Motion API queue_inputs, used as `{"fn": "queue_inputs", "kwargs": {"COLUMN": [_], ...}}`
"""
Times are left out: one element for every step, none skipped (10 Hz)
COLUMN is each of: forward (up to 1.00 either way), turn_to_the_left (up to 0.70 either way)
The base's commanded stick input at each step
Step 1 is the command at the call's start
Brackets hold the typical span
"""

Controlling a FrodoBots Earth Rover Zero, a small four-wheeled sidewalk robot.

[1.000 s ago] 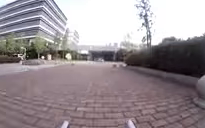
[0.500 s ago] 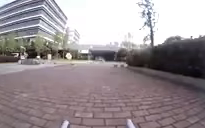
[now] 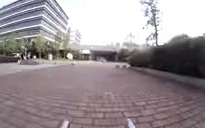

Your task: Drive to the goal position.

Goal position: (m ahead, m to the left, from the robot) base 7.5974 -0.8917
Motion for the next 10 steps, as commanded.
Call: {"fn": "queue_inputs", "kwargs": {"forward": [0.70, 0.70, 0.70, 0.70, 0.70, 0.70, 0.70, 0.70, 0.70, 0.70], "turn_to_the_left": [0.00, 0.00, 0.00, -0.05, -0.11, -0.13, -0.14, -0.14, -0.14, -0.13]}}
